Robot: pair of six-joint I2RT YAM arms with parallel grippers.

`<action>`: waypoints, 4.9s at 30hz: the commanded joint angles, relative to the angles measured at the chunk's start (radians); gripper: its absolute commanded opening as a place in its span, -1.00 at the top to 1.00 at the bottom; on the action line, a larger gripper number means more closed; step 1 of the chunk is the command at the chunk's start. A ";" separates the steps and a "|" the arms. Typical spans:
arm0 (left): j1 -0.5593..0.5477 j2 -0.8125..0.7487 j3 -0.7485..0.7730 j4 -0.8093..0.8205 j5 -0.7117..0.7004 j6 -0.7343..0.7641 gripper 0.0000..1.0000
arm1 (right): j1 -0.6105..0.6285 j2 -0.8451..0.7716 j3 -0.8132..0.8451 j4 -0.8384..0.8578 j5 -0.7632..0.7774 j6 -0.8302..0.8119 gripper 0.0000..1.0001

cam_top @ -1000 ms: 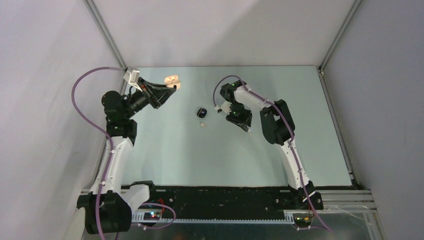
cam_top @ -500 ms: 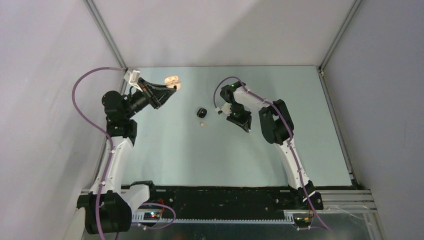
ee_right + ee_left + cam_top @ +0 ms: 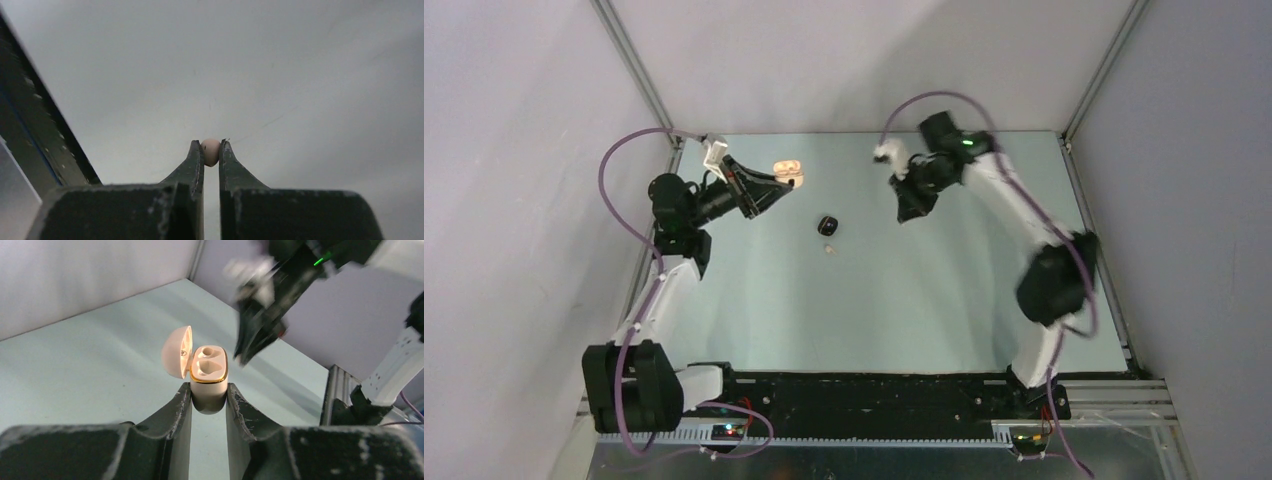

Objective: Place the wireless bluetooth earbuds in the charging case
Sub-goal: Insert the left earbud into the left side groove of the charging case.

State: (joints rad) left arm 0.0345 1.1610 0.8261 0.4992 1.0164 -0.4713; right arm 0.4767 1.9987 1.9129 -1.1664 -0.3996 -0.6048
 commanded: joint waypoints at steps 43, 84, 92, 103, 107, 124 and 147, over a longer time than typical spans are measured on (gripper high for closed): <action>-0.270 -0.158 -0.115 0.385 0.122 -0.052 1.00 | 0.354 -0.682 -0.543 1.257 -0.407 -0.194 1.00; -0.259 -0.181 -0.131 0.391 0.108 -0.048 1.00 | 0.381 -0.655 -0.542 1.176 -0.318 -0.252 1.00; -0.250 -0.170 -0.127 0.391 0.099 -0.059 1.00 | 0.380 -0.662 -0.543 1.171 -0.315 -0.253 1.00; -0.249 -0.177 -0.129 0.392 0.131 -0.020 1.00 | 0.382 -0.648 -0.543 1.138 -0.324 -0.243 1.00; -0.250 -0.182 -0.131 0.392 0.138 -0.009 1.00 | 0.383 -0.641 -0.543 1.142 -0.317 -0.224 0.99; -0.248 -0.196 -0.150 0.392 0.119 0.009 1.00 | 0.383 -0.644 -0.527 1.143 -0.288 -0.140 0.23; -0.236 -0.194 -0.158 0.364 0.068 0.003 1.00 | 0.339 -0.605 -0.261 0.929 -0.381 0.089 -0.03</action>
State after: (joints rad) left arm -0.2169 0.9833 0.6659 0.8520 1.1320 -0.4877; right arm 0.8318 1.4025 1.5391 -0.2272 -0.7712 -0.6605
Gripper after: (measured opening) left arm 0.292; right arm 0.506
